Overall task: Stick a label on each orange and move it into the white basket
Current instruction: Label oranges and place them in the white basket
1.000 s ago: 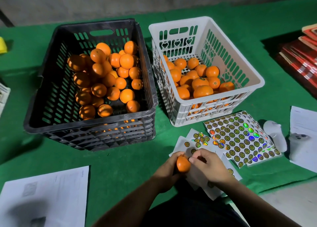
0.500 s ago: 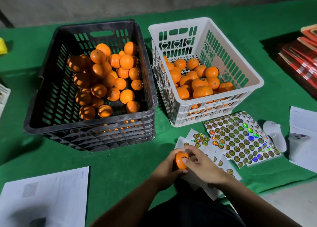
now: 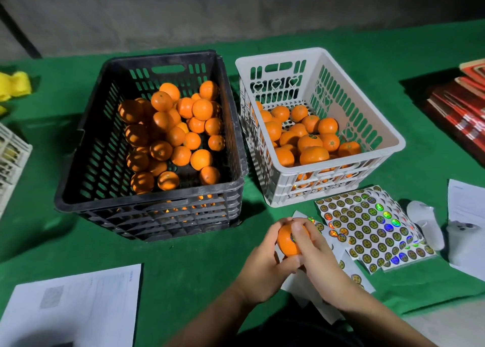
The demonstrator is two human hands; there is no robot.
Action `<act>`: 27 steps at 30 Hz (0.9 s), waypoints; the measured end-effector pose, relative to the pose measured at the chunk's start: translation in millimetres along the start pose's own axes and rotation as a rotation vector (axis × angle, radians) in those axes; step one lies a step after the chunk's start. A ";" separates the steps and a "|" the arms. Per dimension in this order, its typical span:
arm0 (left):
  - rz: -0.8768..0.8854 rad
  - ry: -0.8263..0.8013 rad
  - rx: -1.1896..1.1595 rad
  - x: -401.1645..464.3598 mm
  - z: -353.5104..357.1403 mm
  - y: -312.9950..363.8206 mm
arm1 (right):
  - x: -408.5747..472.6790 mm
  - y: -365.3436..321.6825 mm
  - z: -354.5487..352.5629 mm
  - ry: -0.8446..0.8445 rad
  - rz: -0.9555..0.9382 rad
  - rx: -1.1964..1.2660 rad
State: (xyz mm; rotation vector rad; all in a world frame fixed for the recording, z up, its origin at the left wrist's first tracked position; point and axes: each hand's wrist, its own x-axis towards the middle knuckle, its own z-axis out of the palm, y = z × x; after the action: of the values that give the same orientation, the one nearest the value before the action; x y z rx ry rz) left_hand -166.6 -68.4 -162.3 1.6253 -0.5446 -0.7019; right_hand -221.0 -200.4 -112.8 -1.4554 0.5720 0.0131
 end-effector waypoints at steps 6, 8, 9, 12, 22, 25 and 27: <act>0.072 0.097 -0.062 5.9 -18.7 65.1 | 18.2 -69.2 4.5 -0.066 -0.298 -0.197; 0.150 0.168 0.083 6.4 -44.1 93.7 | 35.7 -98.7 4.3 -0.115 -0.406 -0.299; 0.193 0.218 0.154 6.1 -59.8 107.3 | 48.3 -113.0 2.8 -0.103 -0.444 -0.349; 0.336 0.356 0.450 10.3 -116.3 134.5 | 96.2 -146.1 -5.5 0.065 -0.528 -0.475; -0.483 -0.173 1.172 100.7 -223.8 126.4 | 174.2 -113.9 38.2 0.232 -0.430 -1.332; -0.539 -0.297 1.201 144.5 -211.9 120.3 | 173.0 -114.8 35.2 0.273 -0.488 -1.407; -0.621 -0.294 1.254 161.1 -205.7 108.6 | 170.9 -114.9 34.4 0.275 -0.511 -1.424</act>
State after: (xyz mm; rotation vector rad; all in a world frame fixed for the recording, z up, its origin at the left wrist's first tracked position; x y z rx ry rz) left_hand 96.5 -54.2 -58.8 2.9593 -0.7645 -1.1803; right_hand -20.7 -240.7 -69.9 -2.9974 0.3590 -0.2285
